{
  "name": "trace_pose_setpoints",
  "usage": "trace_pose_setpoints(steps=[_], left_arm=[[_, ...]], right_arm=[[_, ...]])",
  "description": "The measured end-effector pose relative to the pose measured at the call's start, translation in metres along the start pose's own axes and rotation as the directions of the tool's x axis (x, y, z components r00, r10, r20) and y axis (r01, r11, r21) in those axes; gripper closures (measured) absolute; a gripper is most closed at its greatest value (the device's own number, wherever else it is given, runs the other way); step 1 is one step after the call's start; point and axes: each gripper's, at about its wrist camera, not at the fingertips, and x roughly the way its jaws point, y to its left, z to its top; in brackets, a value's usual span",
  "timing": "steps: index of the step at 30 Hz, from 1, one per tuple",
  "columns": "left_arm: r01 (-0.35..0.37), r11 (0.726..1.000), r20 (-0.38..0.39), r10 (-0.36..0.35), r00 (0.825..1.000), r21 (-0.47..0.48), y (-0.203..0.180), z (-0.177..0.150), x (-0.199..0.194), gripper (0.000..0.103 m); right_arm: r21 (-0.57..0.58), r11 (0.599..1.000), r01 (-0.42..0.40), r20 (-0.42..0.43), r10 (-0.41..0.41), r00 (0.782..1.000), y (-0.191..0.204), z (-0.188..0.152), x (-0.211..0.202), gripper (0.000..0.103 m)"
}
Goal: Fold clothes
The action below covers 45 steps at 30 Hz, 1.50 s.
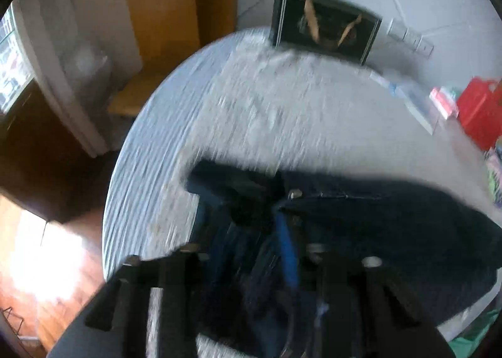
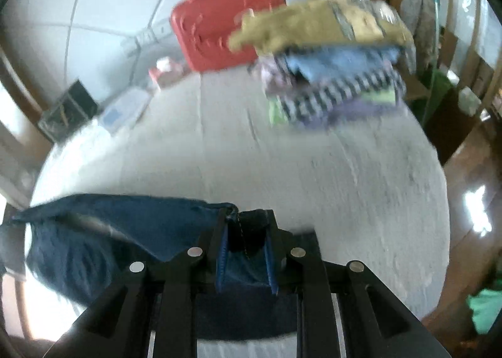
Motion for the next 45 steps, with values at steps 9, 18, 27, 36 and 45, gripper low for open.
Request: trace_pose_setpoints(steps=[9,18,27,36,45], left_arm=[[0.005,0.964,-0.156,-0.048,0.987,-0.265,0.05,-0.048,0.011,0.065],[-0.002,0.939,-0.136,-0.048,0.99,-0.343,0.027,-0.014,0.025,0.01],[-0.026,0.947,-0.219,-0.048,0.975,-0.32,0.008,-0.009,0.065,0.018],[-0.064,0.954,-0.264,-0.017,0.964,-0.293,0.003,-0.015,0.08,0.067],[0.009,0.931,-0.135,-0.062,0.989,-0.365,0.018,-0.011,0.024,0.083]], right_arm=[[0.074,0.997,-0.019,-0.147,0.03,0.989,-0.027,-0.058,0.029,0.07],[0.273,0.962,0.026,-0.17,0.022,0.985,-0.052,-0.058,0.017,0.063],[0.428,0.903,0.035,-0.143,0.029,0.989,-0.067,-0.063,-0.003,0.052],[0.514,0.857,0.02,-0.19,0.091,0.978,-0.068,-0.058,0.022,0.031],[0.14,0.99,0.003,0.018,-0.005,1.0,0.003,0.012,-0.007,0.083]])
